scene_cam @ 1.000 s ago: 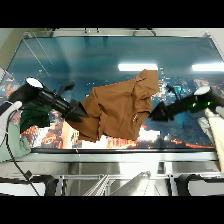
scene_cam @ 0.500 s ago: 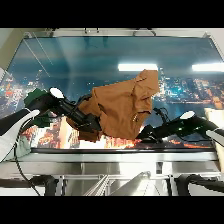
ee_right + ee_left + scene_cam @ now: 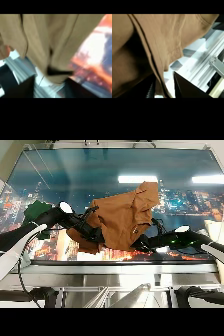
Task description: Fold the shirts.
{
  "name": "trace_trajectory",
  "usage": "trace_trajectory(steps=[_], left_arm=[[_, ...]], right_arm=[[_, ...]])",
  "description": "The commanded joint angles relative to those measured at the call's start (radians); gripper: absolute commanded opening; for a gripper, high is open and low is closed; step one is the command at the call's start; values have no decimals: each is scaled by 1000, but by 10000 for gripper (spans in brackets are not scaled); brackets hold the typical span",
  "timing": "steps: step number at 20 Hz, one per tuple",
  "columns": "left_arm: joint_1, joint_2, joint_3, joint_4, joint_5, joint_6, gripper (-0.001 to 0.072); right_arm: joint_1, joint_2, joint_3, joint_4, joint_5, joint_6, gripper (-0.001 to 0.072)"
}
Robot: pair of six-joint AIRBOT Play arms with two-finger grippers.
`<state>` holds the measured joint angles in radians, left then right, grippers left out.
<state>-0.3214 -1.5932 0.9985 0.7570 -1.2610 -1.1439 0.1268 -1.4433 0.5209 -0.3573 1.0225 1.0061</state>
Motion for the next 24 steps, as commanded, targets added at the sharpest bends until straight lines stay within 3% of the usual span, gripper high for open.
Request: trace_trajectory(steps=[1, 2, 3, 6, 9, 12, 14, 17, 20, 22, 24], left_arm=[[-5, 1, 0, 1, 23, -1, 148], [-5, 1, 0, -1, 28, 0, 18], [-4, 2, 0, -17, 29, 0, 18], [49, 58, 50, -210, -71, 66, 17], [206, 236, 224, -420, -255, 79, 17], [459, 428, 461, -655, -275, 80, 18], [653, 518, 612, -725, -246, 43, 18], [949, 638, 734, -725, -233, -3, 18], [1195, 727, 706, -723, -214, -39, 18], [1225, 756, 621, -729, -193, -60, 18], [1135, 742, 547, -735, -210, -59, 18]], right_arm=[[14, -45, 0, 101, -6, -69, 189], [21, -55, 0, 147, 10, -123, 45], [23, -57, 2, 191, 43, -158, 20], [-45, 22, 63, 239, 261, -203, 20], [-256, 256, 231, 351, 450, -172, 20], [-570, 483, 469, 643, 437, -143, 20], [-762, 549, 644, 666, 416, -52, 19], [-940, 603, 819, 726, 410, -82, 20], [-972, 620, 859, 729, 301, -64, 19], [-972, 595, 859, 663, 295, -21, 20], [-972, 576, 858, 656, 305, -22, 20]])
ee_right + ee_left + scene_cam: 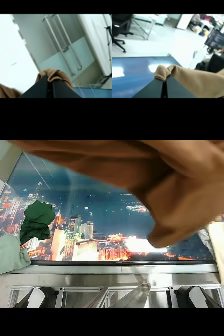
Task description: Fold the shirts.
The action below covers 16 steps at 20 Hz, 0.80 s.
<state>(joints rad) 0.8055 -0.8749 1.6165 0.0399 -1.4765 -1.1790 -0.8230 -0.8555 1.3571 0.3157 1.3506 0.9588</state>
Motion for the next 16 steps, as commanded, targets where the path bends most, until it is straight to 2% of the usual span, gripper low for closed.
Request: trace_trajectory(steps=[1, 3, 6, 11, 13, 15, 16], left_arm=[[-45, 5, -93, -17, -9, -23, 18], [-124, -37, -97, -18, -22, -16, 18], [-167, -85, -35, -17, -63, -16, 18], [-105, 8, 4, -15, -104, -7, 18], [-53, 42, 4, -3, -137, -8, 19], [-31, 19, 4, 42, -151, -21, 19], [-47, -13, 4, 71, -158, -24, 19]], right_arm=[[-22, -17, 22, -17, -36, 25, 19], [-22, -33, 22, -16, -40, 26, 19], [-22, -47, 22, -17, 47, 41, 19], [-22, 27, 22, -17, 201, 89, 20], [-21, 70, 23, -26, 201, 121, 19], [-7, 75, 22, -94, 174, 171, 20], [22, 64, 22, -192, 149, 196, 20]])
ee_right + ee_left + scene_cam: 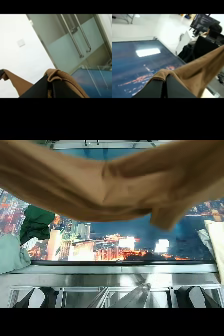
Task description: Fold the shirts.
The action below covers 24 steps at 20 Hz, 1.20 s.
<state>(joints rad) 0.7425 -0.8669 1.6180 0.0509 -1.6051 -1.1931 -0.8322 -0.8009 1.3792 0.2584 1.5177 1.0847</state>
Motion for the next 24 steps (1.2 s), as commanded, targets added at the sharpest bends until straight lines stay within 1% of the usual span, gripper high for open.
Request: trace_trajectory(steps=[1, 2, 3, 5, 7, 8, 9, 10, 11, 12, 13, 15, 17, 18, 19, 20, 21, 22, 24], left_arm=[[-26, -65, 2, 103, -45, -12, 19], [-85, -113, 2, 164, -49, -14, 19], [-161, -168, 2, 251, -46, -13, 19], [-338, -290, 2, 454, -23, -14, 18], [-504, -435, 2, 637, 62, -13, 19], [-570, -517, 3, 687, 122, -13, 18], [-611, -595, 3, 701, 174, -3, 18], [-645, -681, 4, 701, 238, 13, 17], [-667, -766, 19, 711, 283, 14, 40], [-677, -859, 59, 717, 282, 13, 377], [-674, -937, 108, 713, 261, -7, 720], [-640, -1070, 231, 714, 156, -63, 706], [-594, -1145, 317, 713, 34, -122, 705], [-576, -1162, 337, 712, -15, -135, 679], [-563, -1159, 325, 708, -46, -136, 561], [-559, -1144, 291, 706, -59, -135, 521], [-560, -1122, 243, 707, -67, -132, 521], [-567, -1094, 183, 709, -69, -117, 521], [-585, -1031, 54, 711, -68, -81, 521]], right_arm=[[76, -6, -2, -254, -53, 89, 20], [141, -28, -13, -387, -100, 107, 20], [212, -51, -35, -487, -151, 119, 20], [365, -113, -108, -631, -276, 119, 20], [488, -206, -165, -735, -428, 116, 19], [539, -273, -177, -779, -510, 116, 19], [578, -353, -177, -801, -579, 110, 20], [605, -430, -177, -795, -634, 72, 22], [620, -517, -172, -793, -675, 59, 149], [621, -587, -159, -792, -683, 59, 467], [609, -665, -132, -794, -659, 59, 500], [549, -739, -87, -795, -567, 44, 500], [451, -739, -79, -804, -465, 2, 500], [402, -733, -79, -832, -398, -14, 499], [357, -726, -80, -899, -321, -15, 500], [314, -722, -84, -997, -246, -14, 499], [279, -720, -102, -1080, -199, -11, 500], [250, -720, -130, -1127, -181, -17, 500], [199, -722, -212, -1172, -186, -83, 499]])
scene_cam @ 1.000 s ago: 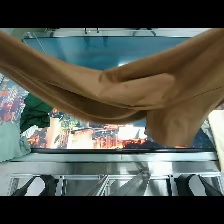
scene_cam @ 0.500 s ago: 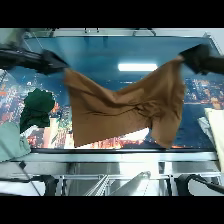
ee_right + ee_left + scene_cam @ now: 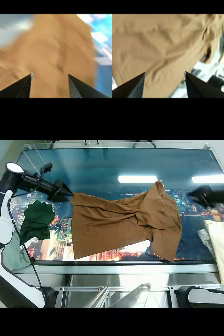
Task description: Fold the shirts.
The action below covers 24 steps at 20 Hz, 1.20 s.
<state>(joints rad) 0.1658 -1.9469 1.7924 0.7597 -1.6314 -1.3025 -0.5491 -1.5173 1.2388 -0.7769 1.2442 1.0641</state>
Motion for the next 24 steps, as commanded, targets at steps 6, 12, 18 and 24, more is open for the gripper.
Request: trace_trajectory(steps=[6, 12, 18, 24], left_arm=[[-11, 260, -417, 8, -14, 115, 520], [85, 509, -684, 9, 41, 162, 519], [200, 702, -924, 7, 129, 161, 521], [210, 732, -1115, 12, 161, 156, 521]], right_arm=[[-108, -80, -187, -129, 58, -160, 499], [-105, -180, -187, -65, 66, -162, 497], [-14, -241, -187, 57, 0, -205, 362], [6, -244, -185, 66, -13, -205, 291]])
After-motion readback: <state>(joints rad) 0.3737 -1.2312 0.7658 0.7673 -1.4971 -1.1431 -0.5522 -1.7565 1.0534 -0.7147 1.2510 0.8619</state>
